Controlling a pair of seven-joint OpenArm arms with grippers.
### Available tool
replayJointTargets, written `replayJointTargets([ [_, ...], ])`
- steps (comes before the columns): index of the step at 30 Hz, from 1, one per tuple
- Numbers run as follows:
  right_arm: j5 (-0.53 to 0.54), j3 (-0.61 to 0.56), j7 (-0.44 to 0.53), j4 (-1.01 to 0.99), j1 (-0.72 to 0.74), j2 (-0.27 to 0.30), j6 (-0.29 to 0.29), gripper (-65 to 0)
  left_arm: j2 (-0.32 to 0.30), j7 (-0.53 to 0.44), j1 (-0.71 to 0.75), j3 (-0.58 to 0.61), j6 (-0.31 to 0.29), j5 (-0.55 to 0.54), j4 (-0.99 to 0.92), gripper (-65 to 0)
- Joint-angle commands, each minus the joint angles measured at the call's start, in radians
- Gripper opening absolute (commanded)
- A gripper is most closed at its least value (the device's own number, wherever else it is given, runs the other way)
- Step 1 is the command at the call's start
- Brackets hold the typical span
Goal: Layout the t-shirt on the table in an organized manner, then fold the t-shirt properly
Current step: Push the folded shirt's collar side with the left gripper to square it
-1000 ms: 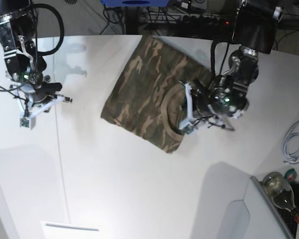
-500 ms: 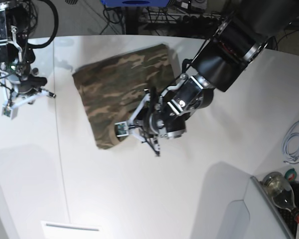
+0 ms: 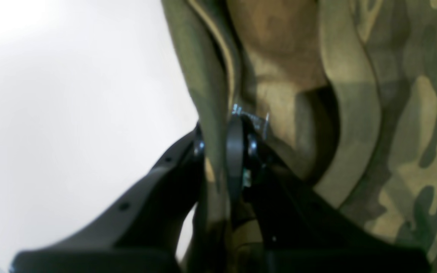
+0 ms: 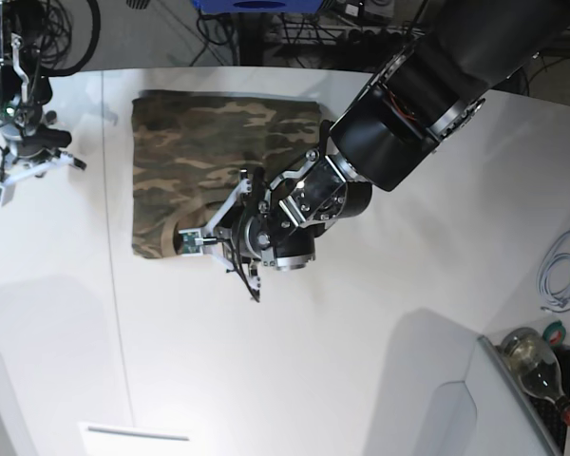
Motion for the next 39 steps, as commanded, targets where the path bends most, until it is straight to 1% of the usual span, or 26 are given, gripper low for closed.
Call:
replayJointTargets([
  [1,-0.002,0.007,0.02,0.019,0.007,0.012,0.0,-65.0,0.011,-0.011,-0.026,-0.004,0.007,-0.004,0.011,-65.0],
  [19,-0.002,0.002,0.02,0.013,0.013,0.011,0.0,-65.0,0.011,-0.003,-0.043,-0.005,0.005,-0.004,0.016,-65.0],
  [20,-0.002,0.002,0.02,0.013,0.013,0.011,0.0,-65.0,0.011,-0.003,-0.044,-0.005,0.002,-0.004,0.016,-60.7],
  [22,-0.002,0.004,0.02,0.013,0.013,0.011,0.0,-65.0,0.011,-0.003,-0.047,-0.005,0.001,-0.004,0.017,-45.1],
  [24,-0.002,0.004,0.02,0.013,0.014,0.011,0.0,-65.0,0.006,-0.003,-0.047,-0.005,0.001,-0.004,0.034,-32.7],
  [26,-0.002,0.002,0.02,0.011,0.019,0.011,0.0,-65.0,0.005,-0.003,-0.047,-0.005,0.001,-0.004,0.063,-23.2],
  [28,-0.002,0.002,0.02,0.011,0.024,0.011,0.0,-65.0,0.003,0.008,-0.047,-0.005,0.001,-0.004,0.105,-17.3],
  [30,-0.002,0.002,0.02,0.011,0.027,0.011,0.0,-65.0,-0.009,0.058,-0.049,-0.007,0.001,-0.004,0.158,-14.3],
  [32,-0.002,0.001,0.02,0.011,0.027,0.011,0.0,-65.0,-0.014,0.098,-0.06,-0.005,0.001,-0.004,0.223,-13.8],
  [36,-0.002,0.001,0.02,0.017,0.027,0.011,0.0,-65.0,-0.064,0.176,-0.063,-0.005,0.001,-0.01,0.381,-13.8],
  [39,-0.002,0.001,0.02,0.03,0.022,0.011,0.0,-65.0,-0.124,0.25,-0.041,-0.01,0.001,-0.014,0.527,-14.2],
])
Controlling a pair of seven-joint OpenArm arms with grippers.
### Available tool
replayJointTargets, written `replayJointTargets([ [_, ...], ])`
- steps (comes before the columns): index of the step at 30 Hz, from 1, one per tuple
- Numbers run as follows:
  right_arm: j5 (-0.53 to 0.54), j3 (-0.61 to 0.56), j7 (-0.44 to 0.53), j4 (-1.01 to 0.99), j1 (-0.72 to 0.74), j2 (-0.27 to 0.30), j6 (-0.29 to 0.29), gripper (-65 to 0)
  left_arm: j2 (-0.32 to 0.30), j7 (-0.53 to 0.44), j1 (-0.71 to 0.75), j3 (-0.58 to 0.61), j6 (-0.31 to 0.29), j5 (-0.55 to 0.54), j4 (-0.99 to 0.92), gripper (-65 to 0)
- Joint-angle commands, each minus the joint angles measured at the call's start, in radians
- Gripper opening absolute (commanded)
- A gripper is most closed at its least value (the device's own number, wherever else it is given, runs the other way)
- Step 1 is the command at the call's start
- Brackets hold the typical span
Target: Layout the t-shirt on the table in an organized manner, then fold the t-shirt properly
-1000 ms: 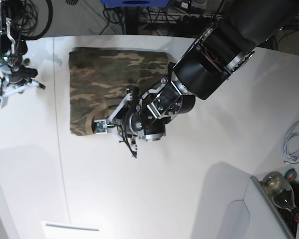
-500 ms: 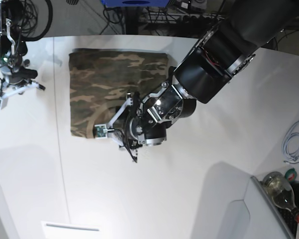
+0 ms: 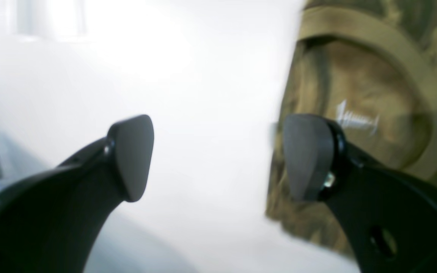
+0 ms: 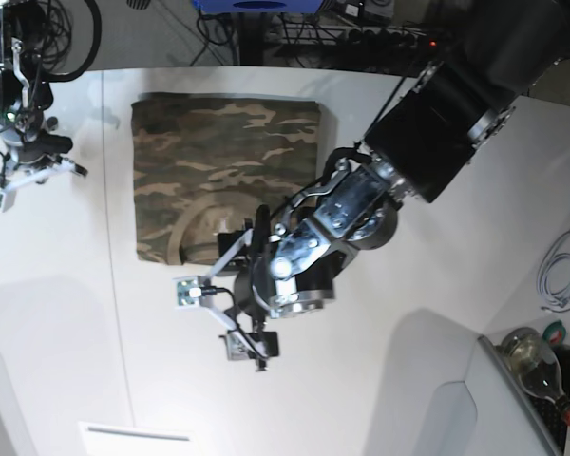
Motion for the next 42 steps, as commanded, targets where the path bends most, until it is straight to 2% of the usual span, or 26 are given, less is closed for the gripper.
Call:
replayJointTargets([
  [1,-0.002,0.005,0.024,0.038,0.001,0.014,0.0,-65.0,-0.01,0.018,0.003,-0.015,0.004,0.009,0.071,-14.6],
  [3,-0.002,0.007,0.022,0.084,-0.028,0.016,0.0,-65.0,-0.05,0.064,0.057,-0.073,0.004,0.009,0.188,-23.9],
  [4,-0.002,0.009,0.022,0.116,-0.048,0.016,0.0,-65.0,-0.062,0.084,0.109,-0.125,0.004,0.009,0.252,-33.7],
  [6,-0.003,0.01,0.022,0.183,-0.095,0.022,0.0,-65.0,-0.076,0.098,0.23,-0.26,0.004,0.014,0.389,-61.4],
  [7,-0.003,0.01,0.022,0.208,-0.124,0.023,0.0,-65.0,-0.081,0.099,0.293,-0.326,0.004,0.017,0.444,-65.0],
  [10,-0.005,0.01,0.022,0.272,-0.221,0.025,0.0,-65.0,-0.087,0.096,0.497,-0.496,0.004,0.011,0.556,-65.0],
  [13,-0.005,0.01,0.022,0.311,-0.325,0.025,0.0,-65.0,-0.105,0.084,0.661,-0.587,0.004,0.009,0.567,-65.0],
  [15,-0.005,0.007,0.022,0.321,-0.388,0.023,0.0,-65.0,-0.121,0.021,0.772,-0.625,0.004,0.008,0.559,-65.0],
  [20,-0.005,0.005,0.022,0.346,-0.557,0.016,0.0,-65.0,-0.167,-0.223,1.062,-0.717,0.004,0.008,0.559,-65.0],
  [22,-0.003,-0.014,0.022,0.363,-0.645,0.005,0.0,-65.0,-0.176,-0.271,1.158,-0.74,0.004,0.008,0.559,-65.0],
  [25,-0.006,-0.076,0.022,0.354,-0.717,-0.027,0.0,-65.0,-0.182,-0.283,1.261,-0.743,0.004,0.008,0.536,-65.0],
  [28,-0.006,-0.154,0.022,0.254,-0.711,-0.034,0.0,-65.0,-0.191,-0.284,1.281,-0.733,0.004,0.008,0.424,-65.0],
  [34,-0.006,-0.373,0.027,-0.189,-0.473,-0.034,0.0,-65.0,-0.191,-0.292,1.14,-0.602,0.007,0.008,0.036,-65.0],
  [35,-0.006,-0.426,0.031,-0.274,-0.427,-0.035,0.0,-65.0,-0.187,-0.321,1.115,-0.585,0.009,0.008,-0.045,-65.0],
  [37,-0.006,-0.528,0.102,-0.453,-0.342,-0.064,0.0,-65.0,-0.182,-0.426,1.068,-0.57,0.016,0.008,-0.222,-65.0],
  [38,-0.006,-0.568,0.152,-0.538,-0.31,-0.078,0.0,-65.0,-0.174,-0.479,1.049,-0.569,0.041,0.008,-0.303,-65.0],
  [42,-0.006,-0.733,0.427,-0.941,-0.177,-0.113,0.0,-65.0,-0.116,-0.703,0.933,-0.564,0.234,0.009,-0.681,-65.0],
])
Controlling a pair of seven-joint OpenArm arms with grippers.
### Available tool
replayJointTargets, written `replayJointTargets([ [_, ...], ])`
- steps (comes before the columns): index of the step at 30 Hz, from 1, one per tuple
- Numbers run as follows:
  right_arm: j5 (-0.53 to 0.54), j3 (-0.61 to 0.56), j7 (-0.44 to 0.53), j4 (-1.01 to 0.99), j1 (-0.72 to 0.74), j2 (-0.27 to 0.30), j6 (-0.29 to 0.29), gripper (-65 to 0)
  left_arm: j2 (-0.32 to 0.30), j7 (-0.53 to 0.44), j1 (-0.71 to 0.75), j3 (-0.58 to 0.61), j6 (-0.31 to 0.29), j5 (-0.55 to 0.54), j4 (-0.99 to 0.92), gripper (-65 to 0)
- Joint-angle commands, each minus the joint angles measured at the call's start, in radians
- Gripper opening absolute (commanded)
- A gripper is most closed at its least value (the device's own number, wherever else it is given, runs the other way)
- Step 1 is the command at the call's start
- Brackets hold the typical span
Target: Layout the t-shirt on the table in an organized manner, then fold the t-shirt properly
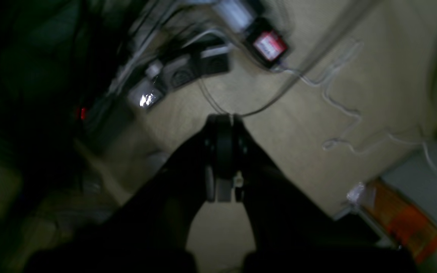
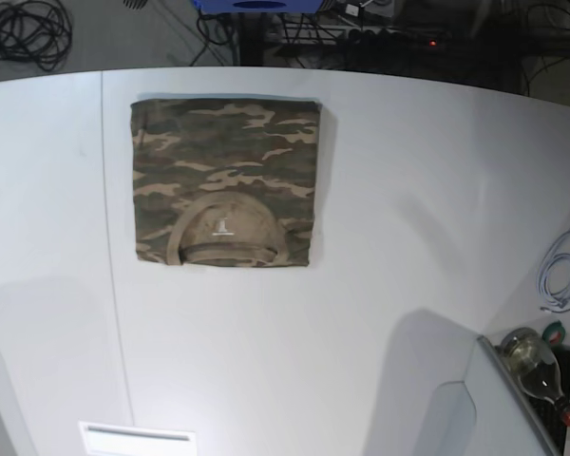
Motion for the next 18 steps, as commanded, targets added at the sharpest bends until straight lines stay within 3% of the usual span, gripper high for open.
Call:
replayJointTargets([
  [1,-0.006,-0.039,0.082,-0.076,0.009,0.016,-0.013,-65.0,0.02,-0.081,-0.033,0.001,0.031,-0.01,-0.101,-65.0],
  [6,-0.006,-0.228,0.53,-0.411,0.08,0.02,-0.013,-64.5,0.096,-0.446,-0.232,-0.009,0.232,-0.01,-0.69,-65.0],
  [9,-0.005,-0.267,0.68,-0.576,0.154,0.02,-0.013,-64.4,0.136,-0.567,-0.26,-0.01,0.289,-0.01,-0.706,-65.0],
  [13,-0.005,-0.306,0.65,-0.613,0.227,0.023,-0.013,-64.4,0.181,-0.533,-0.26,-0.01,0.335,-0.012,-0.706,-65.0],
  [18,-0.005,-0.341,0.588,-0.609,0.256,0.055,-0.013,-64.2,0.213,-0.306,-0.297,-0.012,0.338,-0.012,-0.681,-65.0],
])
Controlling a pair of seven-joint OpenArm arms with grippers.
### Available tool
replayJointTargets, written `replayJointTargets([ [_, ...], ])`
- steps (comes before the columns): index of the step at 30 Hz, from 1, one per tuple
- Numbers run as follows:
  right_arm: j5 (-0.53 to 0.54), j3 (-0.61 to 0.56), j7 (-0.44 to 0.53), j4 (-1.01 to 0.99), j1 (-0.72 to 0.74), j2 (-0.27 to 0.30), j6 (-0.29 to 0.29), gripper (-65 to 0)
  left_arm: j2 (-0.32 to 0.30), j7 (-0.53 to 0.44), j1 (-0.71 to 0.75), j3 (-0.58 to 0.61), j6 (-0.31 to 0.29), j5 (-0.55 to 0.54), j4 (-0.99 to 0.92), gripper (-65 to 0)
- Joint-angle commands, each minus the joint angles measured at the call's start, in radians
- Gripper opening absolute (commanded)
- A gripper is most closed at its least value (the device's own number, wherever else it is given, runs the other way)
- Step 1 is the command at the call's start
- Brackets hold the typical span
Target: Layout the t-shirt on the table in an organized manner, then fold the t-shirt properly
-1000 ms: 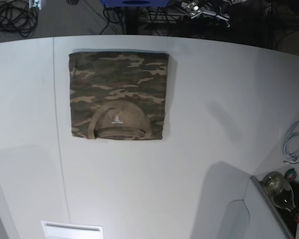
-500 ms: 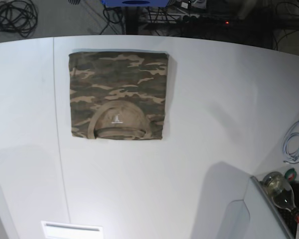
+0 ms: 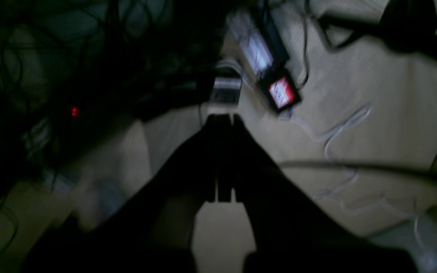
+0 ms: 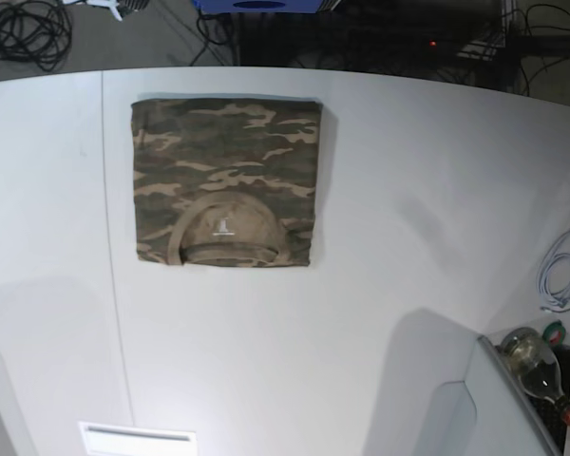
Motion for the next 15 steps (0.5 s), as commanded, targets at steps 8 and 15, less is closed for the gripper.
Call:
replayJointTargets([
  [8,0.003,-0.009,-0.013,-0.008,0.041,0.015,-0.008,-64.2,-0.01,0.021,-0.039,-0.055,0.007,-0.134,0.016,-65.0],
  [15,0.003,-0.011,-0.013,-0.008,0.04,0.01,-0.008,-64.2,-0.022,0.016,-0.045,-0.068,0.007,-0.166,0.01,-65.0],
])
